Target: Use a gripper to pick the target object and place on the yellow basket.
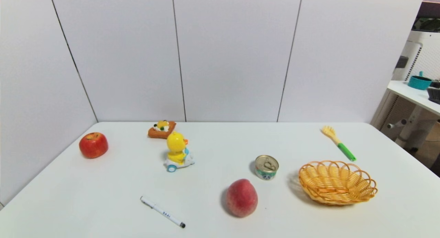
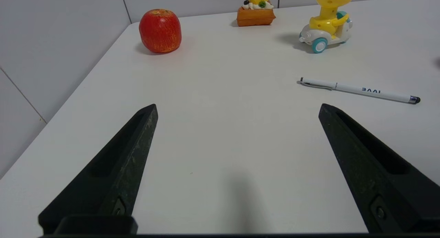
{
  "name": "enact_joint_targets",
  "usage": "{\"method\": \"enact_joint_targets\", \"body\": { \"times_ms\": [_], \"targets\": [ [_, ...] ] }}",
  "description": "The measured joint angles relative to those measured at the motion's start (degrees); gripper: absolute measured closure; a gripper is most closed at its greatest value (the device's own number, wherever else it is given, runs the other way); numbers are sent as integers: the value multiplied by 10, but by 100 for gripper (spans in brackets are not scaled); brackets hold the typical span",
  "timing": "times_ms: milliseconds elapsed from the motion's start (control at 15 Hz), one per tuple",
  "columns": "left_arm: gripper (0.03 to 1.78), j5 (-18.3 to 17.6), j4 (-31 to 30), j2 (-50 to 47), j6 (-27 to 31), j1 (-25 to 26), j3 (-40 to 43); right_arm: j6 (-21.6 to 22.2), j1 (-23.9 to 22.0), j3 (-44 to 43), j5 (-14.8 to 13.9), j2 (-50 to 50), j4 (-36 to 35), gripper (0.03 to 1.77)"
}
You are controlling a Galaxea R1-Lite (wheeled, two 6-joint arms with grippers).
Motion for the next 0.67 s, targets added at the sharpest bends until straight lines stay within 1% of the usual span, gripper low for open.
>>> {"method": "enact_joint_targets", "body": {
  "times_ms": [333, 533, 667],
  "targets": [
    [12, 0, 0, 0, 0, 0, 0, 1, -1, -13, -2, 11, 9, 10],
    [12, 0, 0, 0, 0, 0, 0, 1, -1, -72, -3, 54, 5, 10],
    [12, 0, 0, 0, 0, 0, 0, 2, -4, -136, -3, 107, 6, 10]
  ]
}}
